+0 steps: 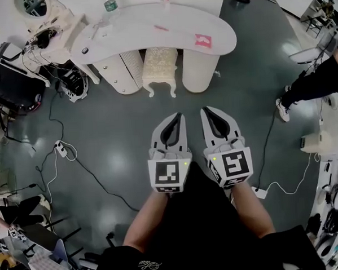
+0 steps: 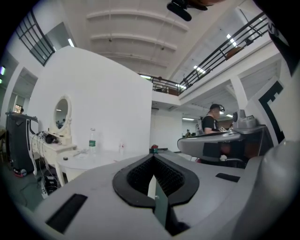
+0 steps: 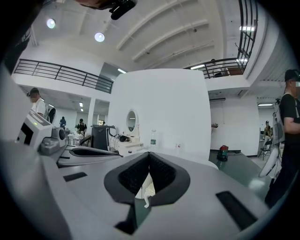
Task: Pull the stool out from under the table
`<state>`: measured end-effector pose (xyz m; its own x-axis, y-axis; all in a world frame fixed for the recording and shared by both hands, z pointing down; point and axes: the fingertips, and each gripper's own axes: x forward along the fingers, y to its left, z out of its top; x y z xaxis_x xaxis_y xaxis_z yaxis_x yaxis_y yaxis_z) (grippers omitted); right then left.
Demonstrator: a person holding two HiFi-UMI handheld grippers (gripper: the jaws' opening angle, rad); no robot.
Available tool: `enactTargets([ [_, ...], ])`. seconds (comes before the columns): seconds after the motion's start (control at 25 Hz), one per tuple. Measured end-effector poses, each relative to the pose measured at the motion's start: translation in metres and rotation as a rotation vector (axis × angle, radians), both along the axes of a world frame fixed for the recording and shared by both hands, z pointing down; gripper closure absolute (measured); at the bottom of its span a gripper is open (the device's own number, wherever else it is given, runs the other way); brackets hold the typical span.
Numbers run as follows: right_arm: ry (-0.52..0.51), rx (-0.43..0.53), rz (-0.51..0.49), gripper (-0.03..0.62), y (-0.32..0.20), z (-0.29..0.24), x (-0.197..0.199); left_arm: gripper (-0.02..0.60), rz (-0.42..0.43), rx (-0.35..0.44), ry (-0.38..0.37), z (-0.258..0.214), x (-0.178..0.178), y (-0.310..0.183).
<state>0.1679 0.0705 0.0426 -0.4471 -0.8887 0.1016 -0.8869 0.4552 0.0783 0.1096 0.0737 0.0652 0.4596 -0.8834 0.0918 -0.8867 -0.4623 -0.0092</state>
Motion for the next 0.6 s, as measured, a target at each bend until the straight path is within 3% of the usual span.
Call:
enactTargets([
  [0.6, -0.019, -0.028, -0.059, 0.588, -0.184, 0.008, -0.017, 0.575, -0.046, -0.056, -0.053, 0.007, -0.019, -0.177],
])
